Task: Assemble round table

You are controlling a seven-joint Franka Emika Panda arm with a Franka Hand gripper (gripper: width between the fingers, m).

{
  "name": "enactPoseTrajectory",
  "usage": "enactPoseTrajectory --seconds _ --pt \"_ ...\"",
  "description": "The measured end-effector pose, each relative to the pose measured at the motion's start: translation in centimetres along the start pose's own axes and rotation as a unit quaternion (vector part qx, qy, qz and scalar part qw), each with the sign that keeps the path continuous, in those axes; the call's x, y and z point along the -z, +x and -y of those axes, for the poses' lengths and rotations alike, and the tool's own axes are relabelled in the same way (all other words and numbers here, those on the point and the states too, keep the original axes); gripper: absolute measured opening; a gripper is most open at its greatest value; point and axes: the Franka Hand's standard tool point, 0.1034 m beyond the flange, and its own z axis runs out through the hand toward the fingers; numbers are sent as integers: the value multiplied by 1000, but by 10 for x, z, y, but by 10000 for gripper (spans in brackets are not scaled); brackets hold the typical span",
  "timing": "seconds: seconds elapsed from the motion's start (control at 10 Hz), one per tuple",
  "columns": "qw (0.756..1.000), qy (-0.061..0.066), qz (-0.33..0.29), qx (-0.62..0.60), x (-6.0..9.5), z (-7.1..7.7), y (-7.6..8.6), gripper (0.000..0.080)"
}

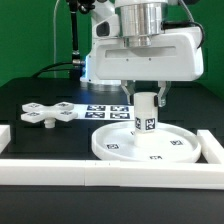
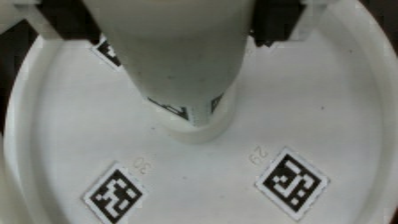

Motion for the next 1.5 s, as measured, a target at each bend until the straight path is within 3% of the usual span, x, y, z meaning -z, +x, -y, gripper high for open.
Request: enactPoseTrajectory --seconds 0.3,0.5,0.8,1.2,1.3,1.4,1.5 --pt "996 6 5 -87 0 0 -1 409" --pt "979 15 8 -203 -1 2 -2 409" --pt "916 40 20 -400 -1 5 -4 409" --pt "806 54 51 -587 -2 3 0 409" --pt "793 54 54 -604 -2 1 1 409" --pt "789 54 55 -610 -2 2 0 466" --pt "797 54 54 -599 -2 3 0 584"
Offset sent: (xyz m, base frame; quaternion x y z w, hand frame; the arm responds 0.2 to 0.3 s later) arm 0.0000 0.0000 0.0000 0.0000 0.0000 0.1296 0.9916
